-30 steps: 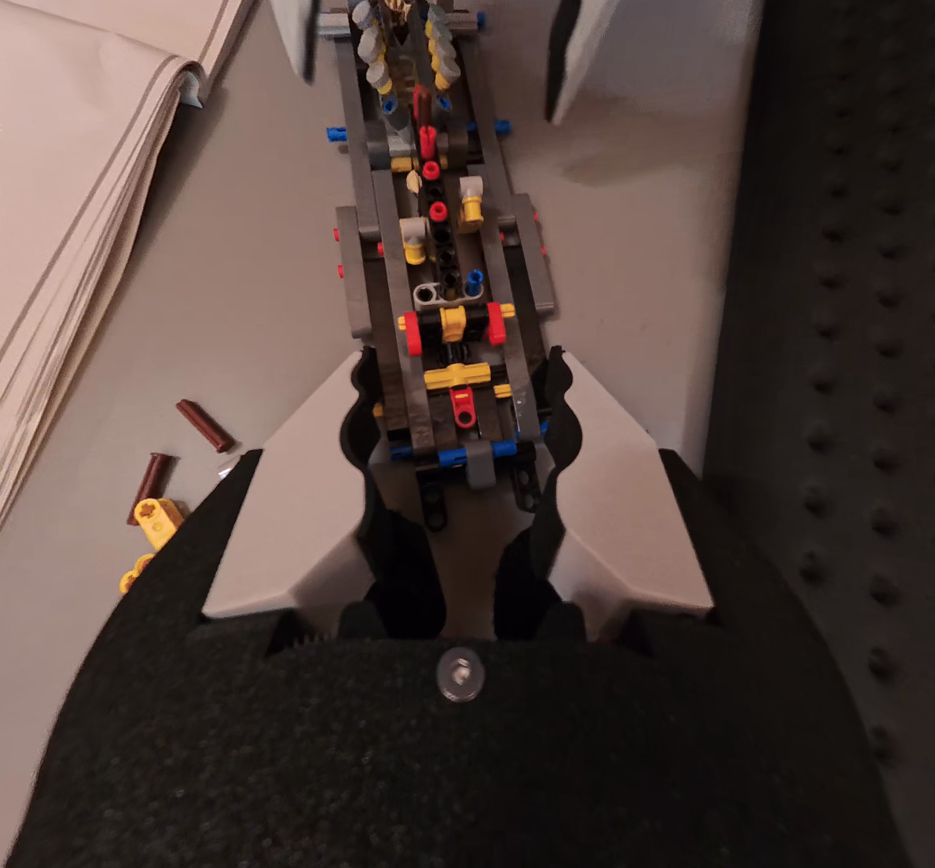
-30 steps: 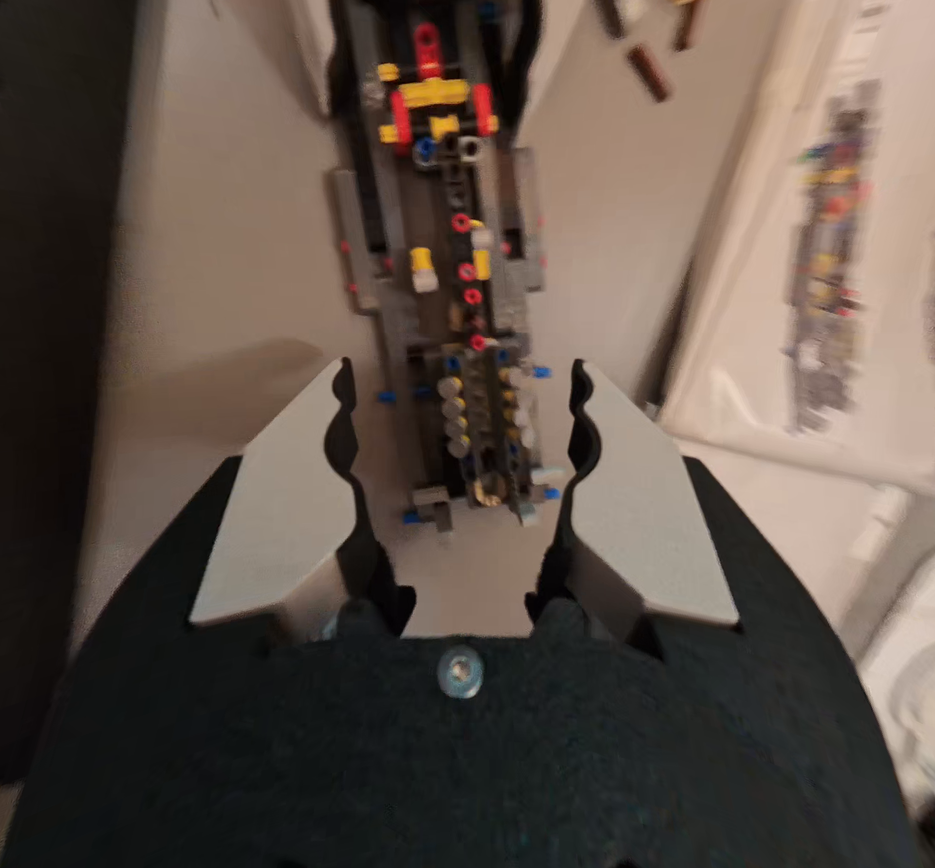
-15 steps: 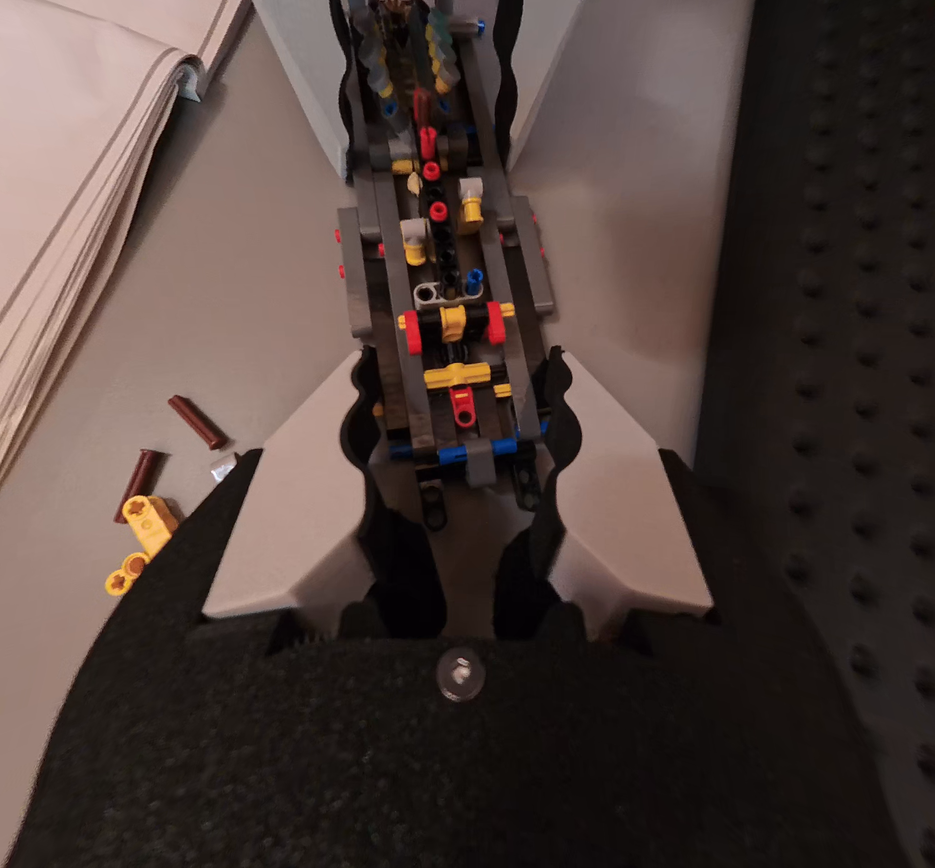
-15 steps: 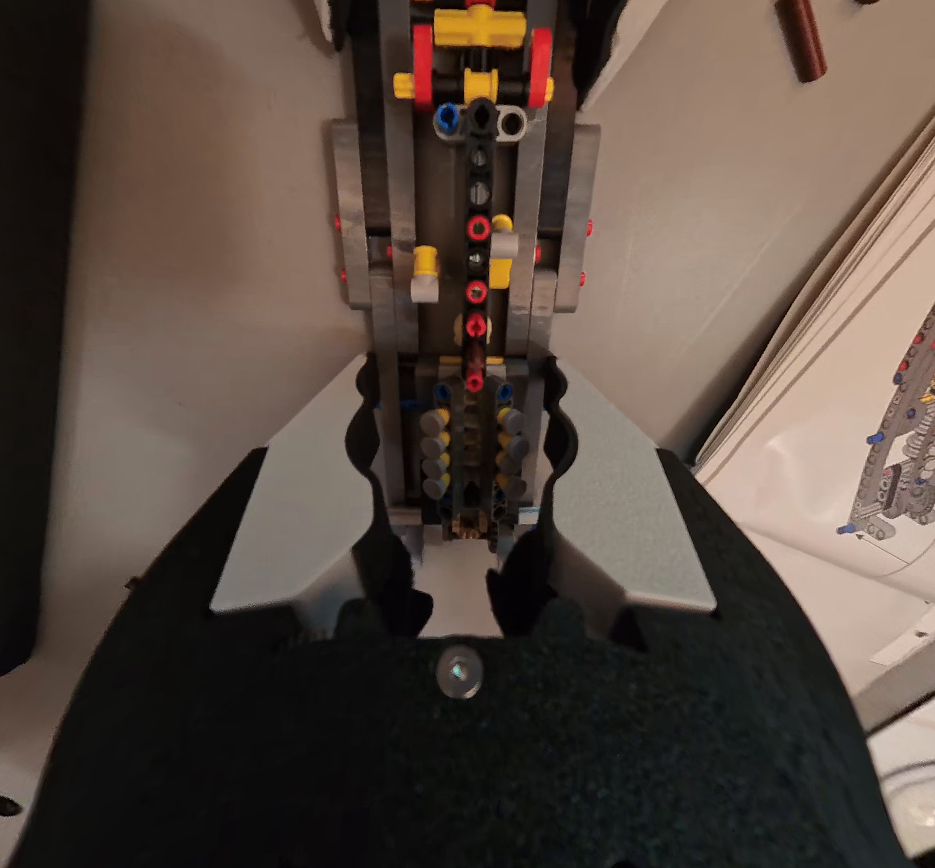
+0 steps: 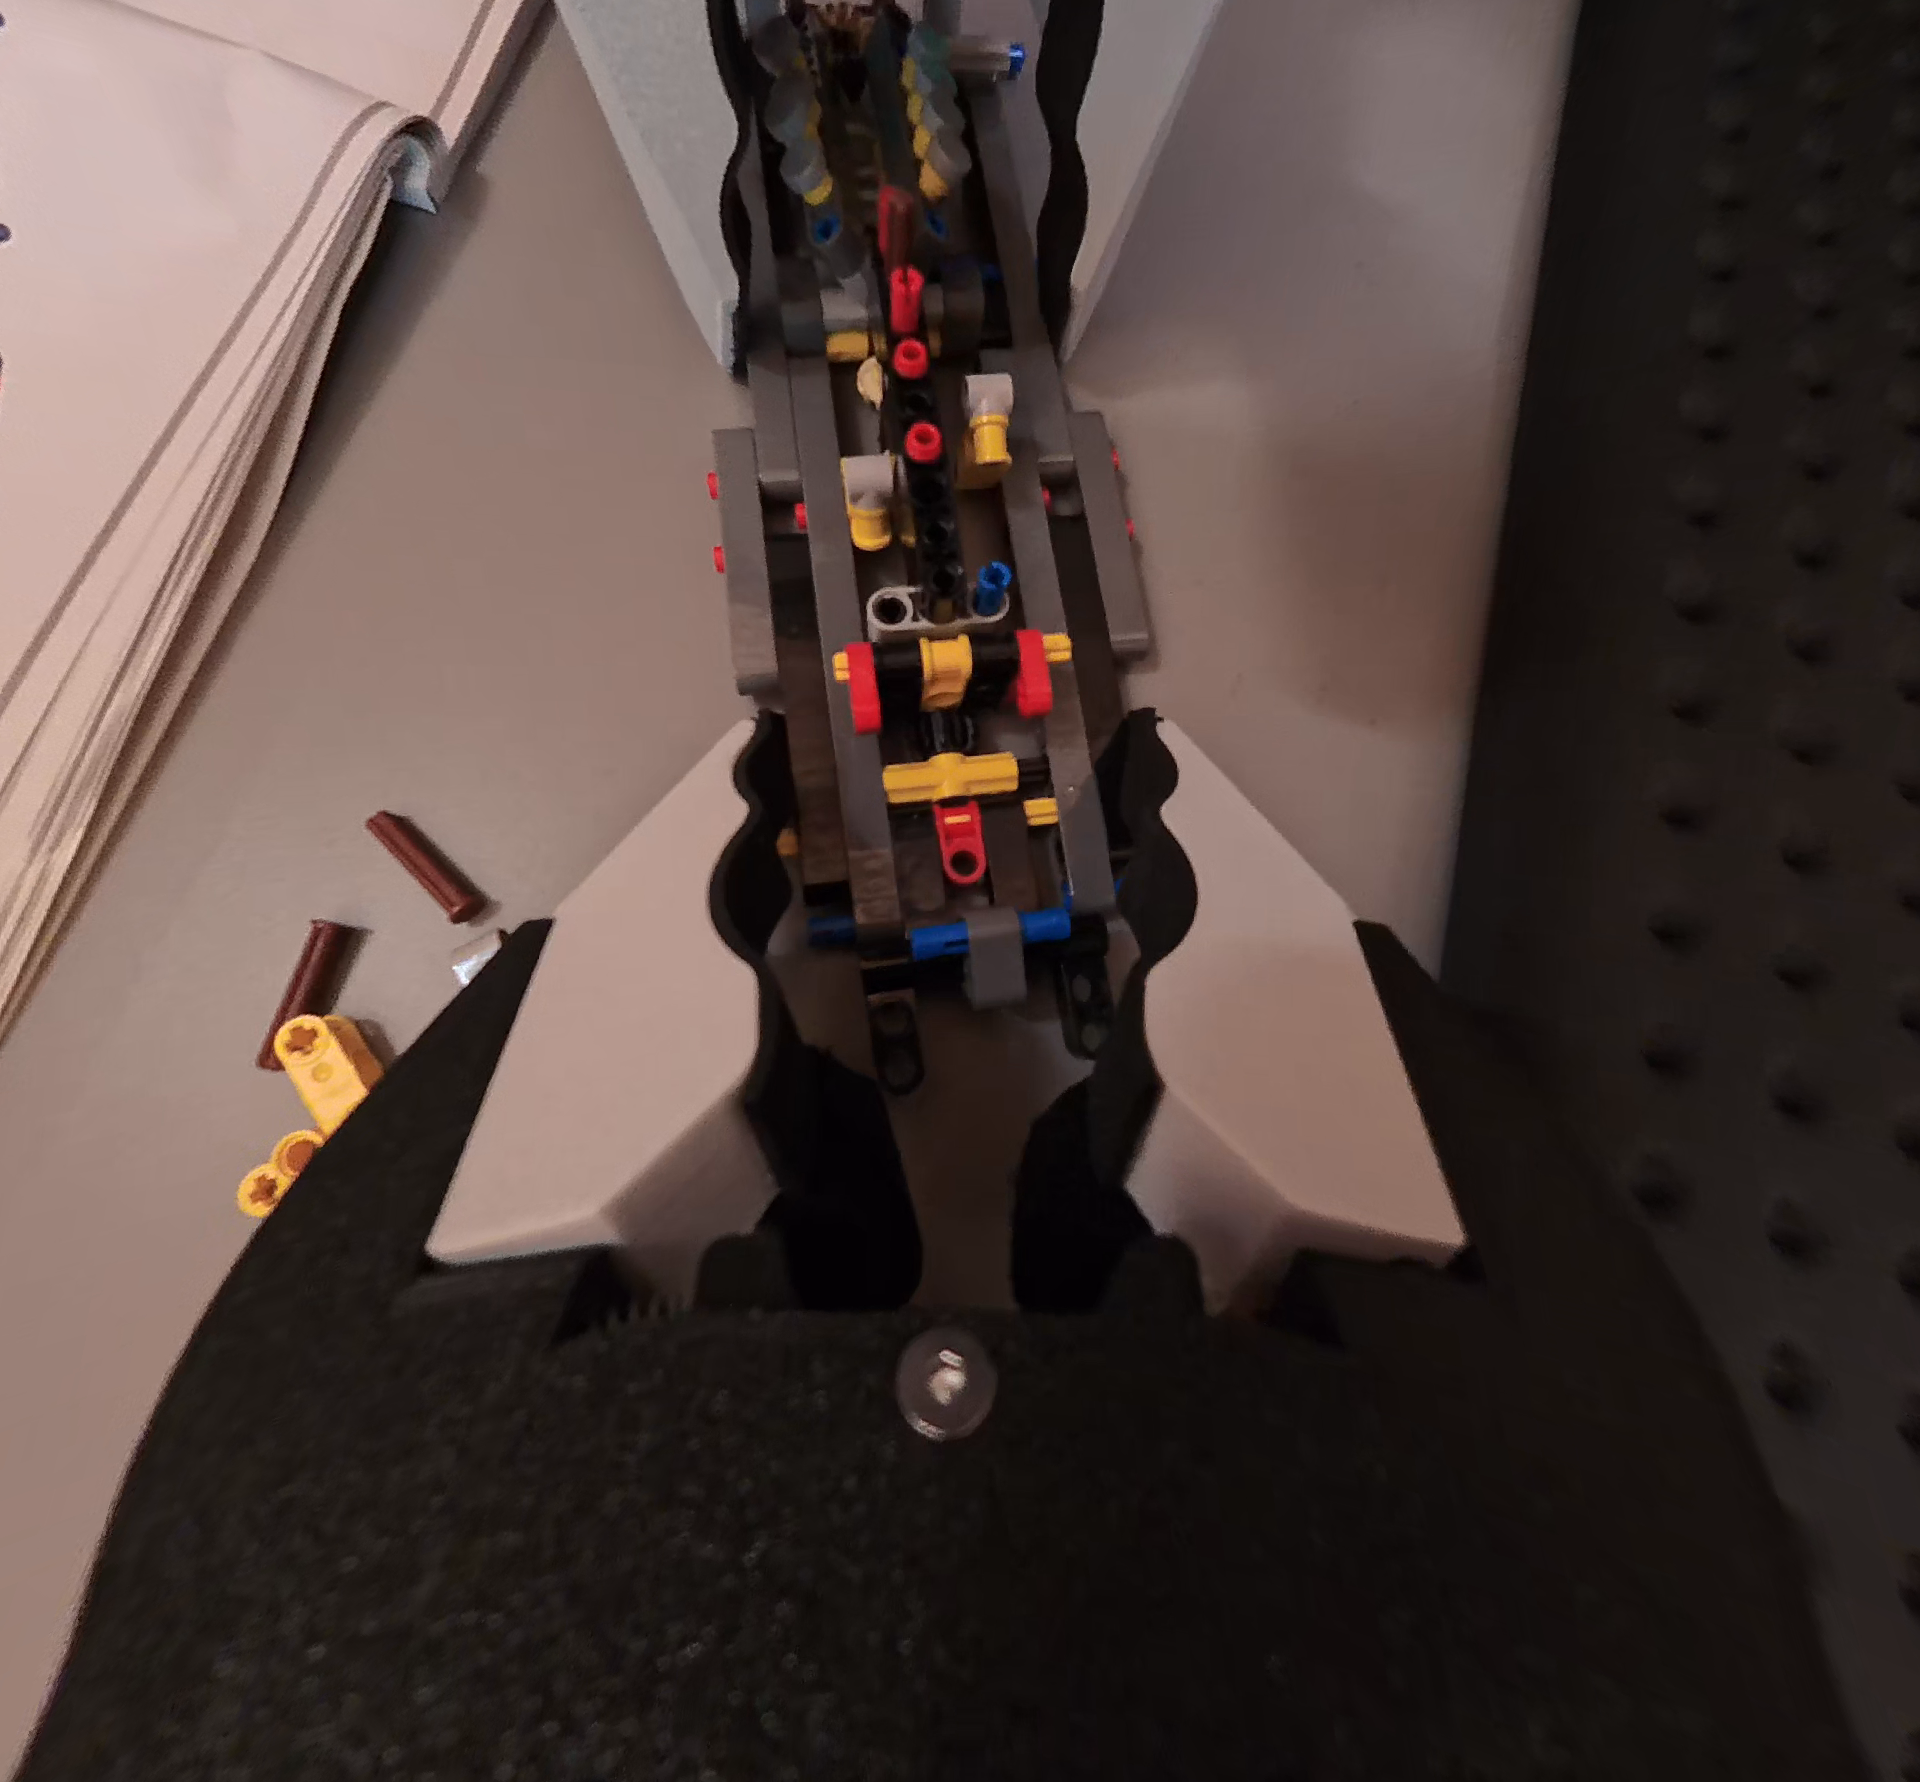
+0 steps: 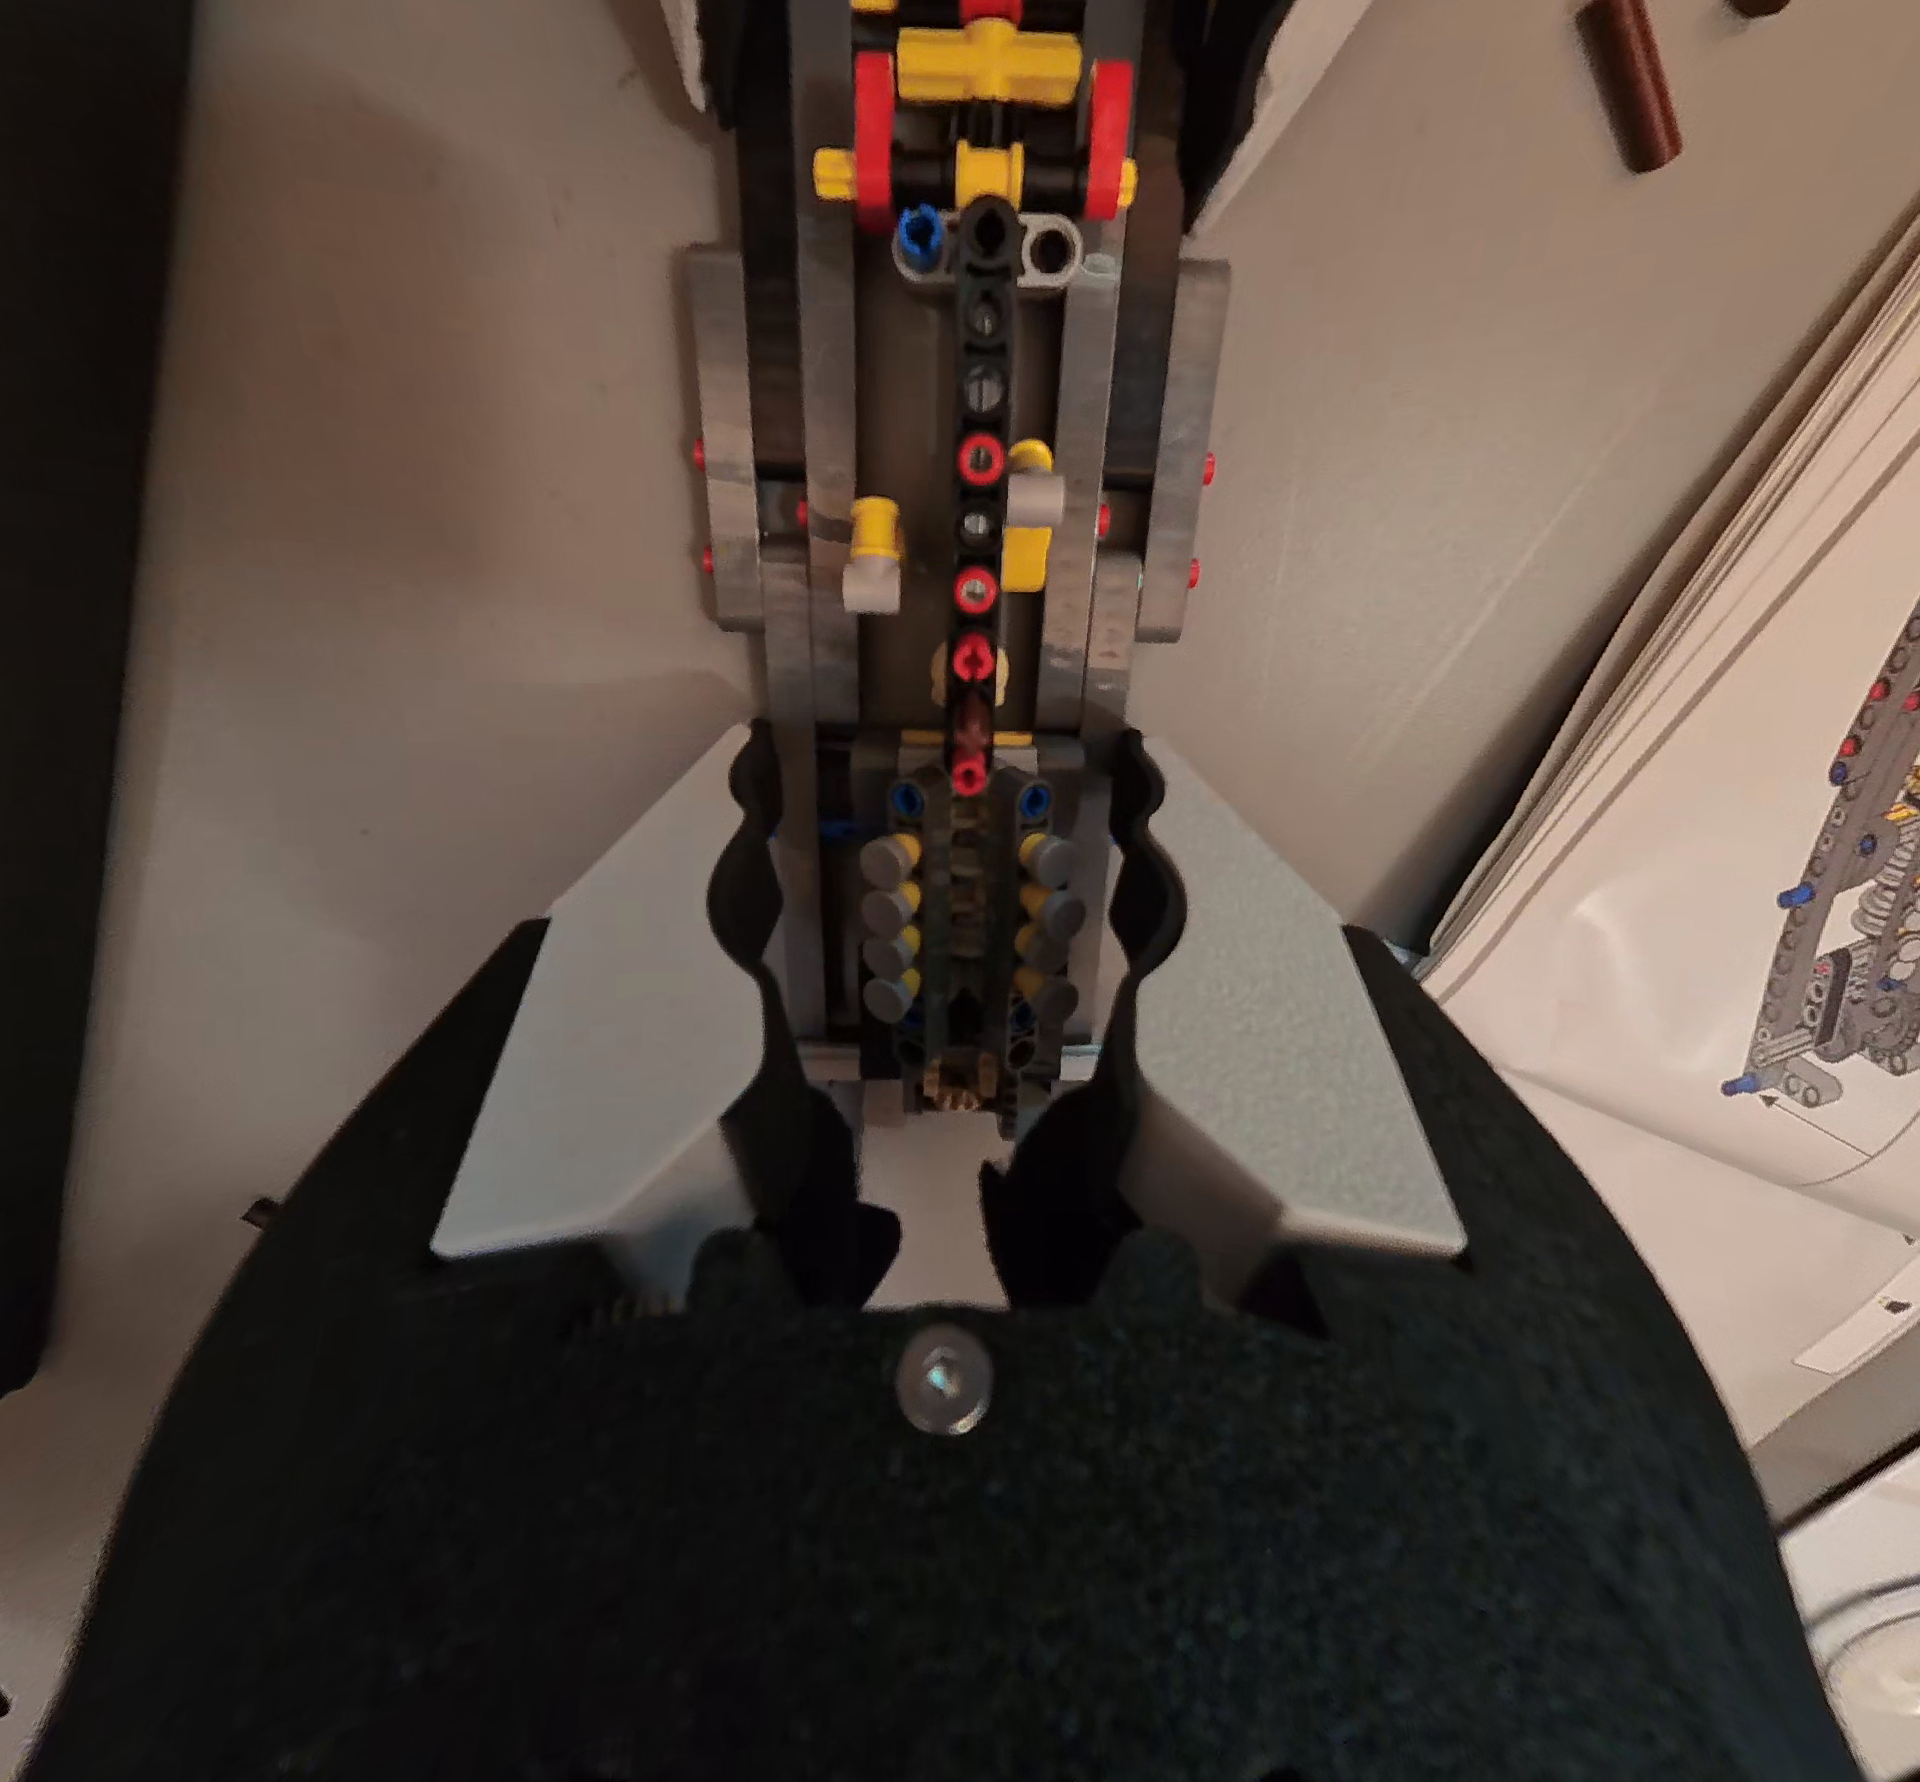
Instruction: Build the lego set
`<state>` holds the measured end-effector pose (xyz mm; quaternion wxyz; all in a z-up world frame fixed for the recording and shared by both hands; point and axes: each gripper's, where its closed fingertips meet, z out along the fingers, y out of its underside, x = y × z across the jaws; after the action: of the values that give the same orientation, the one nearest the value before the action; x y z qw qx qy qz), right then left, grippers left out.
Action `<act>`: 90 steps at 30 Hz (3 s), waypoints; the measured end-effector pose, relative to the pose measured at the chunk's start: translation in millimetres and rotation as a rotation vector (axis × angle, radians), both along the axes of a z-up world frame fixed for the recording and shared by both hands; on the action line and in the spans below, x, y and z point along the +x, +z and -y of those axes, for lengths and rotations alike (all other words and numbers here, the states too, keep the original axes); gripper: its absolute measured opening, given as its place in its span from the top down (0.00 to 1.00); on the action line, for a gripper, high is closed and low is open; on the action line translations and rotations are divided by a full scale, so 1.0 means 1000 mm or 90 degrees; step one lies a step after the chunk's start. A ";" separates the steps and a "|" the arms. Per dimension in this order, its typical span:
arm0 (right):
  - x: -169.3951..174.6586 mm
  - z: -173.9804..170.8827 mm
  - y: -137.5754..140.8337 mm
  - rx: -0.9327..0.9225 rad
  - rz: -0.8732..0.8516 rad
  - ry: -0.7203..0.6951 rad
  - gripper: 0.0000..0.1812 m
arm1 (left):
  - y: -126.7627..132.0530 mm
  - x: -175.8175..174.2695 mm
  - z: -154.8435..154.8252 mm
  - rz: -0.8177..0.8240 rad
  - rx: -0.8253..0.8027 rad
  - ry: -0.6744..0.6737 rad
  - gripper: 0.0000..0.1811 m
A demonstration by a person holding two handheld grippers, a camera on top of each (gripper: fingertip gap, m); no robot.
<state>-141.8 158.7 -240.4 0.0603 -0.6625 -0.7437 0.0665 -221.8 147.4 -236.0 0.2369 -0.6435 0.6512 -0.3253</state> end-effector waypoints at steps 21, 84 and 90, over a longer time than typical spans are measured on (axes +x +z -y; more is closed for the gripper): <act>0.006 -0.001 0.001 -0.017 0.057 -0.012 0.65 | -0.001 -0.004 0.003 0.001 0.030 -0.005 0.63; 0.001 -0.050 0.096 -0.519 -1.153 -0.916 0.55 | 0.073 0.018 0.002 0.192 -0.615 0.097 0.64; 0.003 -0.042 0.134 -0.482 -1.257 -0.768 0.54 | 0.090 0.031 0.012 0.262 -0.542 0.080 0.64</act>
<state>-139.1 200.9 -106.3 0.4243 -0.5419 0.1155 0.7162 -190.9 135.3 -145.8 0.0954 -0.6436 0.3598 -0.6687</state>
